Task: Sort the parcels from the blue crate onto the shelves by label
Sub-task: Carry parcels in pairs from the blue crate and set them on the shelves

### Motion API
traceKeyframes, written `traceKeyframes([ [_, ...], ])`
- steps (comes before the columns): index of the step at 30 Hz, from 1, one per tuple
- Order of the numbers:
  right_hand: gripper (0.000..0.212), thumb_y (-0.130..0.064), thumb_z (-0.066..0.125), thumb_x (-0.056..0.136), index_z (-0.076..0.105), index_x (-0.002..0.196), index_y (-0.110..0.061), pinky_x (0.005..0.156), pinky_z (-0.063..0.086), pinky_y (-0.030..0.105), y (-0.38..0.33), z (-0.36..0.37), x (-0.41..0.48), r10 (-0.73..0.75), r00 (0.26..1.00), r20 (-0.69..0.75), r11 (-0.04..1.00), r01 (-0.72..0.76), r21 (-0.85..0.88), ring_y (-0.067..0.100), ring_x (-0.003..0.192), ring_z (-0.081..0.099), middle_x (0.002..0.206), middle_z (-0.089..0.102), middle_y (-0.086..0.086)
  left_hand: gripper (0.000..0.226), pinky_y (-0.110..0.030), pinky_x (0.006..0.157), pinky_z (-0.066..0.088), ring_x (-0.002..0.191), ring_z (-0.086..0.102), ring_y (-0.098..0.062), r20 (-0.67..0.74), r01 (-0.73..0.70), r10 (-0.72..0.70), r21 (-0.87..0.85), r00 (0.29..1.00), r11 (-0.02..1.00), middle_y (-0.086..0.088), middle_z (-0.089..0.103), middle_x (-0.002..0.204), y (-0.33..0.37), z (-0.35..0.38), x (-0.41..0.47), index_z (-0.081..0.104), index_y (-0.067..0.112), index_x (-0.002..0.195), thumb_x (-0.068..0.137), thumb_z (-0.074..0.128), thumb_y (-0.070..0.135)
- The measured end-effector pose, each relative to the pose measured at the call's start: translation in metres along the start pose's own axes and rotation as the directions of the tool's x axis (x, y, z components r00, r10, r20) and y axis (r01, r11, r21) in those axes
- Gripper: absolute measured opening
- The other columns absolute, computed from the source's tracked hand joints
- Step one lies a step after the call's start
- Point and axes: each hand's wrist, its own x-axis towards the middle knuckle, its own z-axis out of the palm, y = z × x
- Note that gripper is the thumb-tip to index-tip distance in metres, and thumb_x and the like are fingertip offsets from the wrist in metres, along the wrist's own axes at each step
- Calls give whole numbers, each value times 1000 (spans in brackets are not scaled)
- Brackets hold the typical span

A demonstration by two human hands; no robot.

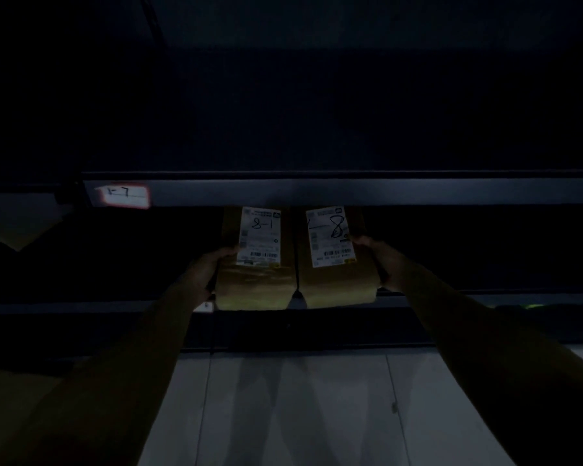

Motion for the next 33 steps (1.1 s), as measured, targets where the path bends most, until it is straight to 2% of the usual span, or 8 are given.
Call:
traceKeyframes([
  [5, 33, -14, 66, 88, 59, 119, -4, 88, 51, 43, -3, 1, -9, -103, 972, -213, 995, 99, -30, 29, 103, 61, 125, 61, 19, 46, -34, 70, 51, 90, 63, -25, -218, -65, 85, 99, 972, 993, -9, 65, 111, 8, 14, -3, 59, 7, 118, 78, 74, 25],
  [9, 43, -14, 61, 92, 52, 130, 2, 94, 47, 37, -18, 8, -43, -159, 934, -321, 883, -11, -470, 34, 117, 55, 129, 57, 20, 53, -41, 98, 44, 120, 50, -36, -343, -36, 256, 537, 904, 843, -19, 51, 134, 26, 40, -32, 46, -3, 134, 87, 65, 14],
  [15, 23, -16, 53, 94, 64, 111, -6, 74, 40, 21, -55, 29, -163, -156, 987, -23, 566, 70, -822, 24, 102, 60, 106, 62, 10, 47, -35, 97, 44, 121, 49, -33, 57, -150, 211, 876, 976, 458, -19, 48, 136, 45, 107, -150, 43, -1, 135, 91, 54, 10],
  [17, 14, -14, 53, 95, 61, 85, -8, 71, 44, 27, -92, 30, -209, -241, 970, 18, 481, 136, -866, 20, 80, 58, 86, 60, 9, 40, -30, 96, 43, 119, 50, -28, 230, -280, 174, 886, 958, 370, -15, 52, 133, 70, 135, -190, 48, 3, 131, 93, 53, 13],
  [19, 16, -15, 52, 95, 60, 86, -4, 66, 48, 29, -136, 26, -258, -329, 944, 30, 372, 158, -915, 21, 77, 58, 91, 63, 14, 33, -26, 90, 44, 113, 54, -25, 351, -403, 212, 860, 912, 313, -11, 57, 126, 111, 166, -236, 53, 7, 126, 93, 54, 14],
  [23, 36, -25, 54, 93, 57, 125, -10, 81, 53, 33, -212, 13, -359, -470, 882, -23, 199, 81, -977, 30, 104, 60, 119, 61, 14, 34, -30, 83, 48, 103, 56, -23, 522, -602, 430, 796, 737, 66, -8, 58, 117, 205, 224, -328, 54, 10, 125, 92, 53, 18],
  [27, 40, -30, 56, 90, 56, 126, -11, 82, 45, 35, -254, 1, -460, -699, 707, -113, 76, -83, -994, 33, 111, 54, 122, 60, 15, 36, -39, 88, 49, 105, 55, -27, 671, -683, 513, 701, 535, -205, -8, 55, 121, 266, 266, -411, 52, 14, 127, 92, 53, 22],
  [33, 42, -37, 52, 92, 52, 126, -12, 92, 39, 43, -261, -19, -595, -880, 350, -322, 186, -369, -911, 33, 118, 47, 123, 57, 13, 38, -43, 94, 41, 105, 56, -28, 809, -626, 582, 495, 80, -603, -10, 57, 118, 299, 323, -504, 51, 12, 126, 91, 53, 27],
])
